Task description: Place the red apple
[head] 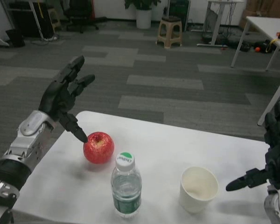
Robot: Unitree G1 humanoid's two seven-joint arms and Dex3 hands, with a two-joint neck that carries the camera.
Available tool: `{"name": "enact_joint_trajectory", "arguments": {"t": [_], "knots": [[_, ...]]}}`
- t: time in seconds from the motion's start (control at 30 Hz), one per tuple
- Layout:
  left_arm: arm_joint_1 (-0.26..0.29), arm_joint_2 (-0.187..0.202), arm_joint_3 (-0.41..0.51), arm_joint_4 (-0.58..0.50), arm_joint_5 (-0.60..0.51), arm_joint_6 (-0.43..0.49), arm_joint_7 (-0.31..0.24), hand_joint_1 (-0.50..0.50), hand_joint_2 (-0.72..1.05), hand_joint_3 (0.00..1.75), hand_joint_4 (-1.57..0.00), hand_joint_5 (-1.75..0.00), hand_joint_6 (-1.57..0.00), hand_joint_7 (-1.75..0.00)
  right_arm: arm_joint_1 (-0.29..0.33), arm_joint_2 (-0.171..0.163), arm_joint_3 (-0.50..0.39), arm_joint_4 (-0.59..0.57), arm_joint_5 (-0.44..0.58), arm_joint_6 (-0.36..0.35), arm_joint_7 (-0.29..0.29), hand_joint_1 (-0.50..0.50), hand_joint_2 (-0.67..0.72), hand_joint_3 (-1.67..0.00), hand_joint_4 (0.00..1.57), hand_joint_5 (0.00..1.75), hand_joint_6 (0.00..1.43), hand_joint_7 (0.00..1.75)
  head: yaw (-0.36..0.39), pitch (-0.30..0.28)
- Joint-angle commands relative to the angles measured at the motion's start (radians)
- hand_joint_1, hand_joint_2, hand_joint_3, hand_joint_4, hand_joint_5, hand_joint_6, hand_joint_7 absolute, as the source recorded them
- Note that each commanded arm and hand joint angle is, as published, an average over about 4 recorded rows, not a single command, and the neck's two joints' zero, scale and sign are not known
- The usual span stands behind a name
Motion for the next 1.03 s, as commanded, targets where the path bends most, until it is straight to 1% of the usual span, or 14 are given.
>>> {"name": "enact_joint_trajectory", "arguments": {"t": [0.03,0.13,0.2,0.3,0.43,0.6,0.7,0.83,0.97,1.03], "knots": [[-0.020,-0.003,-0.009,-0.006,-0.059,-0.011,0.008,-0.50,-0.46,0.00,0.00,-0.49,0.00,0.00,-0.005,-0.003,-0.013,-0.015,0.003,0.002,0.002,-0.42,0.72,0.00,0.00,0.00,0.00,0.00,-0.031,0.049],[-0.024,-0.003,-0.013,-0.006,-0.095,-0.008,0.009,-0.50,-0.46,0.00,0.00,-0.41,0.00,0.00,-0.007,-0.005,-0.015,-0.030,0.003,0.002,0.002,-0.42,0.72,0.00,0.00,0.00,0.00,0.00,-0.051,0.074],[-0.027,-0.003,-0.011,-0.010,-0.122,0.010,0.002,-0.50,-0.46,0.00,0.00,-0.41,0.00,0.00,-0.009,-0.008,-0.018,-0.043,0.003,0.002,0.002,-0.42,0.72,0.00,0.00,0.00,0.00,0.00,-0.065,0.084],[-0.027,0.000,-0.006,-0.037,-0.161,0.075,-0.030,-0.50,-0.39,0.00,0.00,-0.41,0.00,0.00,-0.010,-0.013,-0.025,-0.062,0.003,0.002,0.002,-0.42,0.72,0.00,0.00,0.00,0.00,0.00,-0.095,0.077],[-0.008,0.019,0.022,-0.099,-0.208,0.219,-0.084,-0.50,-0.37,0.00,0.00,-0.41,0.00,0.00,-0.007,-0.024,-0.032,-0.088,0.002,0.002,0.002,-0.42,0.72,0.00,0.00,0.00,0.00,0.00,-0.129,0.056],[0.006,0.028,0.060,-0.130,-0.211,0.312,-0.112,-0.50,-0.37,0.00,0.00,-0.41,0.00,0.00,-0.004,-0.029,-0.029,-0.097,0.003,0.002,0.002,-0.42,0.72,0.00,0.00,0.00,0.00,0.00,-0.139,0.028],[0.010,0.029,0.075,-0.130,-0.213,0.334,-0.117,-0.50,-0.37,0.02,0.00,-0.41,0.00,0.00,-0.004,-0.030,-0.028,-0.100,0.003,0.002,0.002,-0.42,0.72,0.00,0.00,0.00,0.00,0.00,-0.132,0.017],[0.011,0.029,0.085,-0.130,-0.220,0.345,-0.119,-0.50,-0.37,0.00,0.00,-0.41,0.00,0.00,-0.002,-0.030,-0.026,-0.102,0.002,0.002,0.002,-0.42,0.72,0.00,0.00,0.00,0.00,0.00,-0.125,0.008],[0.011,0.030,0.093,-0.130,-0.222,0.349,-0.119,-0.50,-0.28,0.00,0.00,-0.41,0.00,0.00,-0.002,-0.030,-0.024,-0.102,0.002,0.002,0.002,-0.42,0.72,0.00,0.00,0.00,0.00,0.00,-0.115,0.000],[0.011,0.032,0.095,-0.130,-0.222,0.352,-0.119,-0.50,-0.28,0.00,0.00,-0.41,0.00,0.00,-0.002,-0.030,-0.023,-0.102,0.003,0.002,0.002,-0.42,0.72,0.00,0.00,0.00,0.00,0.00,-0.112,-0.002]]}}
